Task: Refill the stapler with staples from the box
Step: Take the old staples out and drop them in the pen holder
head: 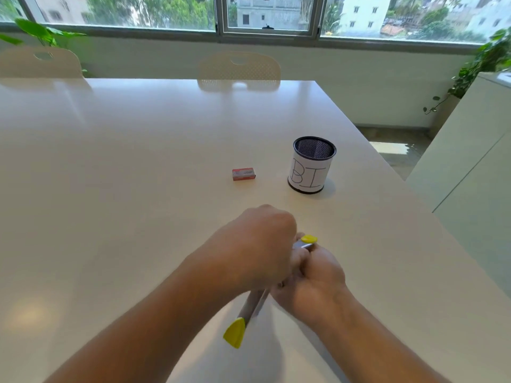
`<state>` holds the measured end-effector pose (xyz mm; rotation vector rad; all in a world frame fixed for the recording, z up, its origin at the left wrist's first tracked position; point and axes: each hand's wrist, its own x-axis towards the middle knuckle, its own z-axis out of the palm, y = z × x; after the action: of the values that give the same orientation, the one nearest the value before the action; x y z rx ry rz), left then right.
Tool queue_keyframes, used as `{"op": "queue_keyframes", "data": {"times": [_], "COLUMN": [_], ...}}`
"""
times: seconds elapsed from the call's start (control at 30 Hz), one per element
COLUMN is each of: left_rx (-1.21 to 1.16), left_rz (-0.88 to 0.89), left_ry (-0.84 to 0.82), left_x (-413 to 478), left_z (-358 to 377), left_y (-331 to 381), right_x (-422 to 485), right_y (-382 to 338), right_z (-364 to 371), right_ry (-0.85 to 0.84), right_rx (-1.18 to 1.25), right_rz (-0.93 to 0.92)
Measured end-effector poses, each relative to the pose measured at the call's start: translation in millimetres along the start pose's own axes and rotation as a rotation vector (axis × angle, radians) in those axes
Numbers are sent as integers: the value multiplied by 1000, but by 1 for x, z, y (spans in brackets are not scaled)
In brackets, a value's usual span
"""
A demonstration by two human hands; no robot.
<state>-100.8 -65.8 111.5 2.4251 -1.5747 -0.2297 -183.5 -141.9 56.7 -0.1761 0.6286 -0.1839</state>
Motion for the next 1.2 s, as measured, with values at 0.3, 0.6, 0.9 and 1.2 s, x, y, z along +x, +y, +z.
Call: {"op": "queue_keyframes", "data": {"times": [0.3,0.6,0.9,1.2], "left_rx": [-642,-1468,-1749,-1705], "left_rz": [-123,-375,-577,-540], "left_ry": [206,62,-168,-325], "left_x": [-9,-15,-6,5], "left_z": [7,18,30,36], "left_y": [-25,-41,-55,-68], "right_x": [-2,19,7,51], "right_y": [-4,-41,-136,-170], "right_z": [4,6,123,154], "right_ry": [-124,32,159,454], "right_rx": [0,-1252,-2347,-2562], "right_rz": [-89,-75,-673,-809]}}
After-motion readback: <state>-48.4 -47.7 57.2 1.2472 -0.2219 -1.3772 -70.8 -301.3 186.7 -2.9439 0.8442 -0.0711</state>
